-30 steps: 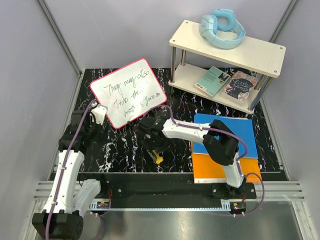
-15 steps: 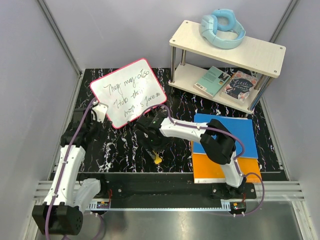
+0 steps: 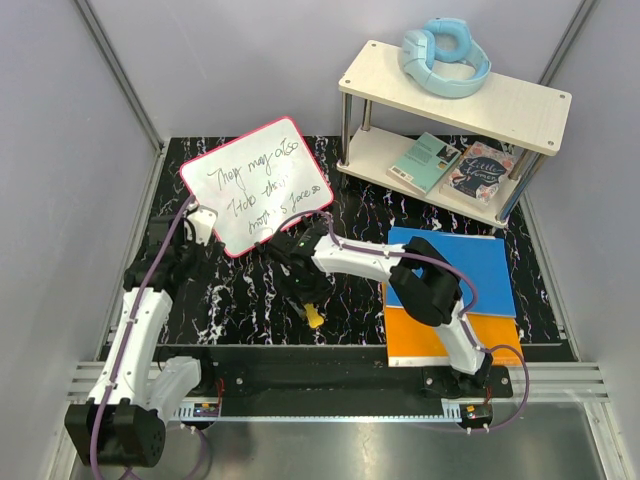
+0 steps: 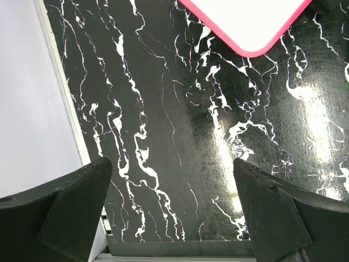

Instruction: Erase the whiteboard

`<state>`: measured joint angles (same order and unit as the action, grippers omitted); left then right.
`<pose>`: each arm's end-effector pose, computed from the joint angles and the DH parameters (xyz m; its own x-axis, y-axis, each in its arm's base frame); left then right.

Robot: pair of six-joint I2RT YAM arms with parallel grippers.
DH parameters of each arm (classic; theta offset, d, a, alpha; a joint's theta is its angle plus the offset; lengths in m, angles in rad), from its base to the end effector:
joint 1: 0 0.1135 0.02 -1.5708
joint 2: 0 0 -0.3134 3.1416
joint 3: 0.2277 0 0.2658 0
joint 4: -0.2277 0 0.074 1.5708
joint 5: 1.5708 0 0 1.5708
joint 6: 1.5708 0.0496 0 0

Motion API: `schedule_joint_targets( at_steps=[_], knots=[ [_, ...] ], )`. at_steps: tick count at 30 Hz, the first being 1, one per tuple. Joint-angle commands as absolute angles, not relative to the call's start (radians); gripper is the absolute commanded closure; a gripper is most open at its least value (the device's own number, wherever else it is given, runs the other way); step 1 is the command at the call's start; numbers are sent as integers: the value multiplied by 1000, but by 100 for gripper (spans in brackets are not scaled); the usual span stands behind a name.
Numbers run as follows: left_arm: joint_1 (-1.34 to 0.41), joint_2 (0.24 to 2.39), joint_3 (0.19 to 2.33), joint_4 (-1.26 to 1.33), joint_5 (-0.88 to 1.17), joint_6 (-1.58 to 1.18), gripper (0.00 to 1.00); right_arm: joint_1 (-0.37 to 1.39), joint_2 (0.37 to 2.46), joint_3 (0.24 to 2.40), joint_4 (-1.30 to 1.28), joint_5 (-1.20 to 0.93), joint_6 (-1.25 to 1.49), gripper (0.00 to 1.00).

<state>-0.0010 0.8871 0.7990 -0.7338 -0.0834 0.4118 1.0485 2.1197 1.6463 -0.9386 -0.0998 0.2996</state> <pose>0.1693 0.0040 0.3030 -0.6935 0.3996 -0.5995 0.2421 0.9130 0.3284 0.2256 0.4019 0.1944 -0.7275 -0.6752 -0.1221 -0.6861 0.7138 0.1407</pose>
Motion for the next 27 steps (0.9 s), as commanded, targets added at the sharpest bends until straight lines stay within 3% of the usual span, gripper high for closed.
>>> schedule_joint_targets(
  at_steps=[1, 4, 8, 12, 17, 22, 27],
  knots=[
    [-2, 893, 787, -684, -112, 423, 1, 1057, 2172, 1715, -965, -118, 296, 34],
    [-2, 894, 788, -678, -117, 425, 1, 1057, 2192, 1727, -980, -103, 299, 45],
    [20, 903, 798, -666, -120, 430, 1, 1055, 2201, 1735, -992, -100, 304, 52],
    [34, 939, 816, -640, -115, 416, 1, 1055, 2197, 1740, -997, -81, 311, 76],
    [78, 1051, 871, -620, -51, 376, 1, 1057, 2154, 1730, -986, -35, 318, 84],
    [254, 1219, 949, -615, 179, 327, 1, 1051, 2103, 1736, -970, 37, 340, 94],
    [475, 1385, 1035, -646, 601, 319, 1, 997, 2057, 1741, -911, 18, 388, 96]
  ],
)
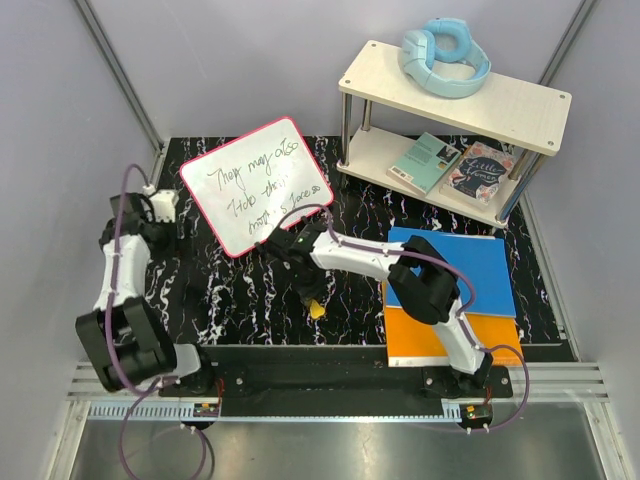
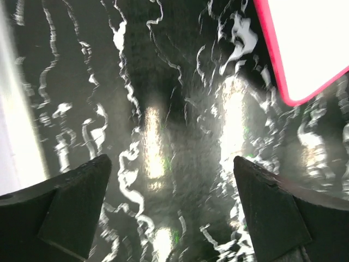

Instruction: Erase the whiteboard

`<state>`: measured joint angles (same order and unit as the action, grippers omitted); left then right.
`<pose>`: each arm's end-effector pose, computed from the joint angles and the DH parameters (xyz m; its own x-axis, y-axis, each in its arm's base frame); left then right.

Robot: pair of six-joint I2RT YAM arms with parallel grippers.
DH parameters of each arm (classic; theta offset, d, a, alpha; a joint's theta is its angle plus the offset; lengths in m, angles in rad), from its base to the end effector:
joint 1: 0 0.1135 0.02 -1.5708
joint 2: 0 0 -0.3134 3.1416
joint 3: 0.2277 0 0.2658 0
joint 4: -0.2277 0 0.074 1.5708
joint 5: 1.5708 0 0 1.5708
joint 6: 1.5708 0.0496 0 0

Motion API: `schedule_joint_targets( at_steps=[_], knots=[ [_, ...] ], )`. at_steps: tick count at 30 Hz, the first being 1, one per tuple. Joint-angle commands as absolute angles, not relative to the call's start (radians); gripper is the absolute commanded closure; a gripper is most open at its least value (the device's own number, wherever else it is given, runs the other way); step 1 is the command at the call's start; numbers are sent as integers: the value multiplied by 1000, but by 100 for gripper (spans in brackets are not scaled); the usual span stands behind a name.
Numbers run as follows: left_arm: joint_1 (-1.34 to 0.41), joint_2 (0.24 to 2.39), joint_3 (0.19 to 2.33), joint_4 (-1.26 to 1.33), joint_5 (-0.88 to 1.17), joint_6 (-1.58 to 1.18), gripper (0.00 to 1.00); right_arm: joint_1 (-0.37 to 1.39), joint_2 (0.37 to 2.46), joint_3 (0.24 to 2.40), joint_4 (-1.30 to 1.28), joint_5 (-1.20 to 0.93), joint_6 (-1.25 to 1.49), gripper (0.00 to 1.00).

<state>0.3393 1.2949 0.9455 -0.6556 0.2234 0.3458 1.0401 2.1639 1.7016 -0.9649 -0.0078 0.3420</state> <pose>0.2527 0.0775 0.2795 -0.8210 0.0608 -0.5677 0.0699 0.9975 0.0058 0.2382 0.4067 0.1893 -0.7613 -0.6347 -0.1322 -0.6450 0.7622 0.0553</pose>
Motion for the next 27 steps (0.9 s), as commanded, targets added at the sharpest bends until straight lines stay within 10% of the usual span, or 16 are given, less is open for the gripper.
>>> schedule_joint_targets(
  at_steps=[1, 11, 27],
  knots=[
    [503, 1408, 1045, -656, 668, 319, 1, 985, 2040, 1741, -885, 14, 394, 97],
    [634, 1788, 1212, -707, 1356, 376, 1, 844, 1997, 1770, -689, -47, 449, 100],
    [485, 2011, 1453, -588, 1230, 293, 11, 752, 2246, 2137, -654, -150, 477, 100]
  ],
)
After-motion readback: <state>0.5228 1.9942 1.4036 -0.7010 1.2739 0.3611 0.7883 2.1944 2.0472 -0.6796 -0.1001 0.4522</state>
